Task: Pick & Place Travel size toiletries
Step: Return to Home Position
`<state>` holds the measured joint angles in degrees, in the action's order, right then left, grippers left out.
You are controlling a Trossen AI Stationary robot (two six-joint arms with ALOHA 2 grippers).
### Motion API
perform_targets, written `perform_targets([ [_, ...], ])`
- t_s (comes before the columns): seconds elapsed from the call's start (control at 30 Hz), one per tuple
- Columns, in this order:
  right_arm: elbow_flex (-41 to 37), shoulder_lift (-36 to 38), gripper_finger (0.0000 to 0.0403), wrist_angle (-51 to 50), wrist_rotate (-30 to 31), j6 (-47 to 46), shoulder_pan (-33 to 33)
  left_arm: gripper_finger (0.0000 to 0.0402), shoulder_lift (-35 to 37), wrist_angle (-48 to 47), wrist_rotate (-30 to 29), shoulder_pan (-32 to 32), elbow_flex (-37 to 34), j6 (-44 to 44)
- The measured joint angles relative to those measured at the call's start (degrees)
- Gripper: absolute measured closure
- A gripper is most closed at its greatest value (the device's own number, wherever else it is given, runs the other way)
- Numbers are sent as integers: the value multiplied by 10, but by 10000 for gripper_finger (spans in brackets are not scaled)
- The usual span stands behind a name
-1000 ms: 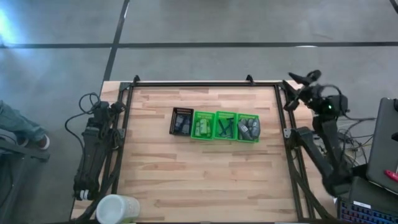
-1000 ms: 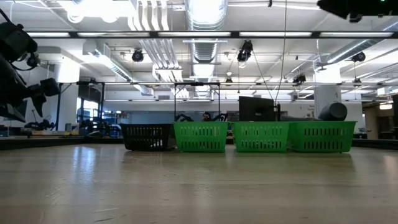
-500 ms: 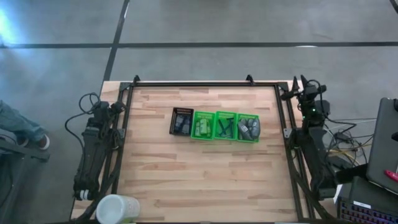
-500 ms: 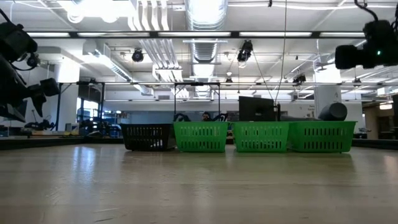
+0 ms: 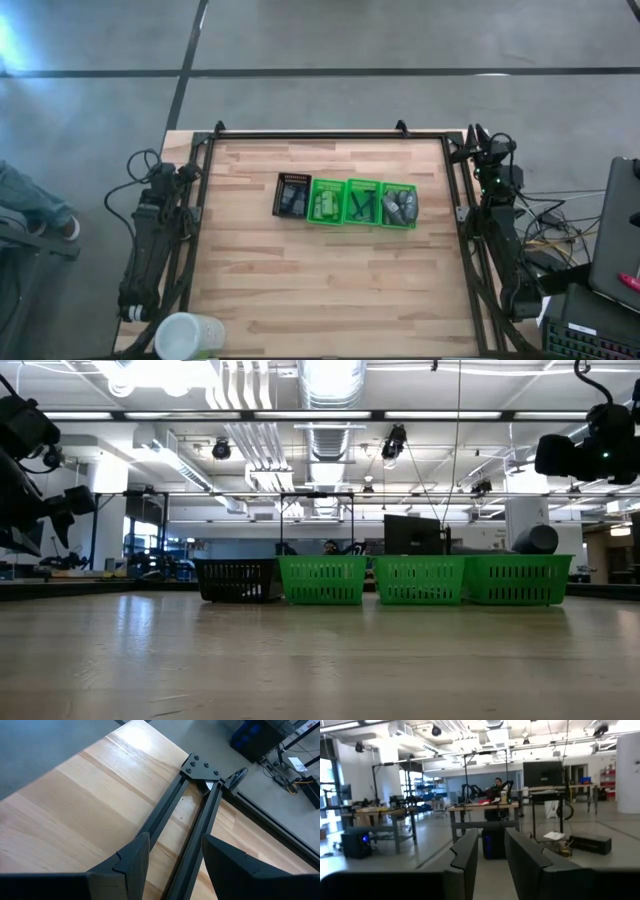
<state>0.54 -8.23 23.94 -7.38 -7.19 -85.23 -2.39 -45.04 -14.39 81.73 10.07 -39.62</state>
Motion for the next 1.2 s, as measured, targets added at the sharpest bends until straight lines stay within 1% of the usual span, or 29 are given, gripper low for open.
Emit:
perform_targets([
  [0.37, 0, -55, 344, -1, -1, 1, 0, 216, 0, 0, 0, 0, 0, 0],
  [0.73, 0, -79, 364, -1, 0, 2, 0, 216, 0, 0, 0, 0, 0, 0],
  [0.9, 0, -80, 359, -1, 0, 3, 0, 216, 0, 0, 0, 0, 0, 0],
  [1.2, 0, -80, 332, -1, 0, 3, 0, 216, 0, 0, 0, 0, 0, 0],
])
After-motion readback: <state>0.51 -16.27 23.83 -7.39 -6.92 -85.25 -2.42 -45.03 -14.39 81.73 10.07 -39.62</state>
